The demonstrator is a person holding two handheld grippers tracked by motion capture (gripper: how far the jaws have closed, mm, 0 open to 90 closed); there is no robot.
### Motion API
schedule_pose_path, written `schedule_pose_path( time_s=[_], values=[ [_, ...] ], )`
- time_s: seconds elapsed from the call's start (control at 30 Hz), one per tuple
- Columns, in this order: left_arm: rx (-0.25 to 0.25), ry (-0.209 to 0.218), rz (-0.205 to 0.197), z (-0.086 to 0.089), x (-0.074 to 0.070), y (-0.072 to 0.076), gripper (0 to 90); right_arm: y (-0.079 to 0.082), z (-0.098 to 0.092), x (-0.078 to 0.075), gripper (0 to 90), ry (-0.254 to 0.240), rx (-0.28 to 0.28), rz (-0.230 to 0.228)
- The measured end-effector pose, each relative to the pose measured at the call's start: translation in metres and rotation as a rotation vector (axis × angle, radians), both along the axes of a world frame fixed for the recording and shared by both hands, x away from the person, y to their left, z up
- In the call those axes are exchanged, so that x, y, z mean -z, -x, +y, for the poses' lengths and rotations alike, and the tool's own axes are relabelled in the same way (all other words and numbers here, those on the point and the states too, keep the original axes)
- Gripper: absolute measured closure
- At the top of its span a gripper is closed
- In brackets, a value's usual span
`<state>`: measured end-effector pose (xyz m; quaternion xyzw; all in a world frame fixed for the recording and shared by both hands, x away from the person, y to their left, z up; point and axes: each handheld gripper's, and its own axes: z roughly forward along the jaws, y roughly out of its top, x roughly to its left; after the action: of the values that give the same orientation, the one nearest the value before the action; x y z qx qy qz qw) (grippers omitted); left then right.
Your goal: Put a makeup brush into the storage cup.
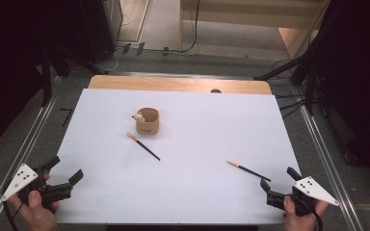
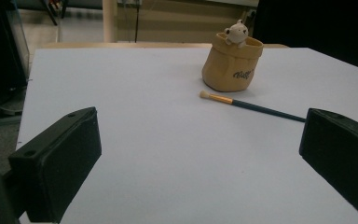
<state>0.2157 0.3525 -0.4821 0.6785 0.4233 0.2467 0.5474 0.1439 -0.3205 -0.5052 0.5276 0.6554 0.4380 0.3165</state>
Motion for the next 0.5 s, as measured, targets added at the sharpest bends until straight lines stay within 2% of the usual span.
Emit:
schedule_pose_path(
  time_s=[0.2, 0.27, 0.5],
  values=[
    [0.006, 0.002, 0.0, -0.004, -0.001, -0.001, 0.0, 0.0, 0.0, -0.001, 0.0, -0.007, -0.021, 0.003],
    [0.013, -0.017, 0.001, -0.006, 0.0, -0.001, 0.0, 0.001, 0.001, -0.002, 0.0, -0.008, -0.026, 0.004],
    [0.0, -0.004, -0.001, 0.0, 0.0, 0.001, 0.0, -0.002, 0.004, -0.013, 2.6, -0.002, -0.051, -0.007]
  ],
)
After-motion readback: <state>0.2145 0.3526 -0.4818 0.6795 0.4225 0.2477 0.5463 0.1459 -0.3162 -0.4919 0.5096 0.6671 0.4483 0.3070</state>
